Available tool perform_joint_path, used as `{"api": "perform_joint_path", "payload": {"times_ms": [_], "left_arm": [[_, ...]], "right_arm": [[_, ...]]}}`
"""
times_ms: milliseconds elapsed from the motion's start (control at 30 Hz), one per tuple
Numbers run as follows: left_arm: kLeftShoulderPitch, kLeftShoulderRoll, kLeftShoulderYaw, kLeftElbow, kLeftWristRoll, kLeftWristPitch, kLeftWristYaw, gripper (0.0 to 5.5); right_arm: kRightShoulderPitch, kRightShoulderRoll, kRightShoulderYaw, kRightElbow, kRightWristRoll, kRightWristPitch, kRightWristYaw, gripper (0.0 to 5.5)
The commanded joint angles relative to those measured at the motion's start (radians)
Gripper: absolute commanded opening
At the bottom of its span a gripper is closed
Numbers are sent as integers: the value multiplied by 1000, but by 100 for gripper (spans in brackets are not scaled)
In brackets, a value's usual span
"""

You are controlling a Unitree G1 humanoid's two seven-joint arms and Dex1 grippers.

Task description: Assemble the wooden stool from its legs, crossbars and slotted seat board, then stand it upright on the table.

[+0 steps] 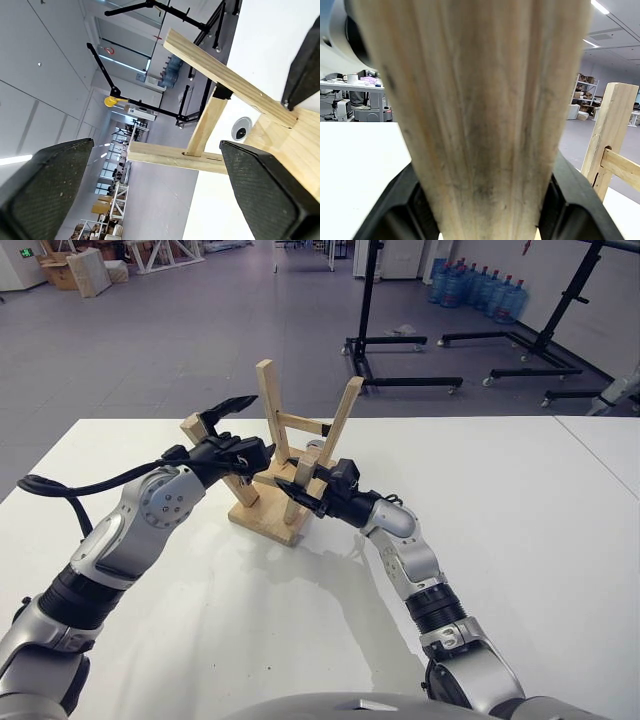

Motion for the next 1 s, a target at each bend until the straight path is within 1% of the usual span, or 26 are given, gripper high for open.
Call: {"api": "perform_joint_path", "payload": {"times_ms": [33,200,367,700,767,800,833,900,933,1000], "left_arm": [[66,-36,-29,59,60,-36,-11,462],[171,-91,-82,145,127,-97,10,462],[187,-126,-76,149,148,-102,3,462],[167,-156,-35,144,151,-103,-4,462],[135,-207,30,96,62,-58,-3,462],[95,-252,85,52,-17,-3,-6,462],[10,-306,160,-2,-123,92,-11,462],[-174,-379,286,-65,-277,254,-7,462],[-290,-396,357,-64,-345,328,13,462],[-452,-403,459,-46,-442,434,44,462]], "right_arm": [[-14,7,1,-28,17,17,7,205],[-40,3,27,-66,-1,94,-2,205],[-66,0,47,-81,-23,166,-18,205],[-51,-2,27,-83,-15,183,-34,205],[-44,-4,24,-87,-12,183,-33,205],[-40,-7,22,-89,-10,183,-31,205],[-35,-10,19,-94,-6,185,-29,205],[-27,-16,13,-103,2,187,-27,205],[-23,-19,11,-106,5,186,-27,205],[-19,-24,10,-110,9,184,-26,205]]}}
